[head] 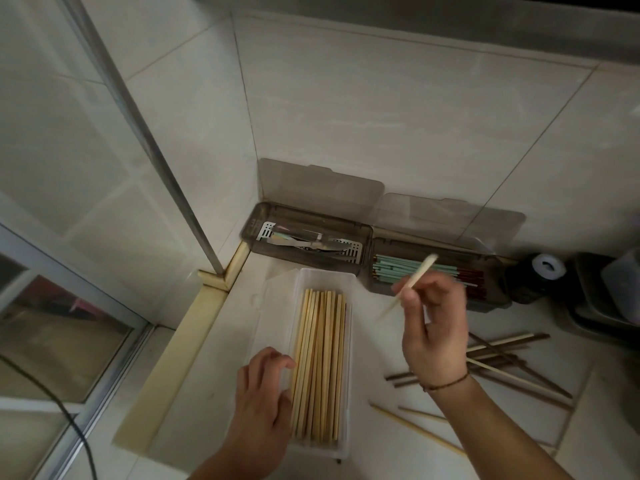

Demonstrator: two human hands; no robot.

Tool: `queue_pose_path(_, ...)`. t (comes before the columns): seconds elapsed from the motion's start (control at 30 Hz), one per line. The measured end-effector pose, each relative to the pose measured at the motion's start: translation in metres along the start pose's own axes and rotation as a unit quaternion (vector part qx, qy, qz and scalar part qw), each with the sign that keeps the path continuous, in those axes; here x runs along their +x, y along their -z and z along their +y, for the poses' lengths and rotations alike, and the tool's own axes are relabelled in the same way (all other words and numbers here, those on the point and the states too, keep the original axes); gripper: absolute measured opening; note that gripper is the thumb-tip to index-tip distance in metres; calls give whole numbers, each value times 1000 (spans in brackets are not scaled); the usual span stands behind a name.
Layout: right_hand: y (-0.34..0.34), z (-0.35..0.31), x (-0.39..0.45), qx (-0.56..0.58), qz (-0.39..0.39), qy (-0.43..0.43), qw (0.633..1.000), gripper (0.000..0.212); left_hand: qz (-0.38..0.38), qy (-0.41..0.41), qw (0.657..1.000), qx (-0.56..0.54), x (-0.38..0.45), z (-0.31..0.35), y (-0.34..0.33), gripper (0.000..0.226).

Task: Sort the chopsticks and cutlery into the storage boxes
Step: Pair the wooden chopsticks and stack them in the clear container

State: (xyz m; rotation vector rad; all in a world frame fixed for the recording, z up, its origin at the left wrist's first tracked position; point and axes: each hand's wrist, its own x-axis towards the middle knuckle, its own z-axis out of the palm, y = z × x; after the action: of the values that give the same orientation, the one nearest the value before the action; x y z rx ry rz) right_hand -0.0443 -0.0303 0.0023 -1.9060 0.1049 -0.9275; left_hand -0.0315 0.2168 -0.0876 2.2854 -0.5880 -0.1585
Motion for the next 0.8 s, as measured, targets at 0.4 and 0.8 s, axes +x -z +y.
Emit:
queue_pose_path(0.4, -90, 3, -28, -294, -404, -188, 846, 33, 8, 2, 1000, 0, 0, -1, -1, 42)
queue_pose_path(0.8, -85, 4, -37, -337, -482, -36, 808, 28, -3, -5, 1000, 1, 0, -1, -1, 44)
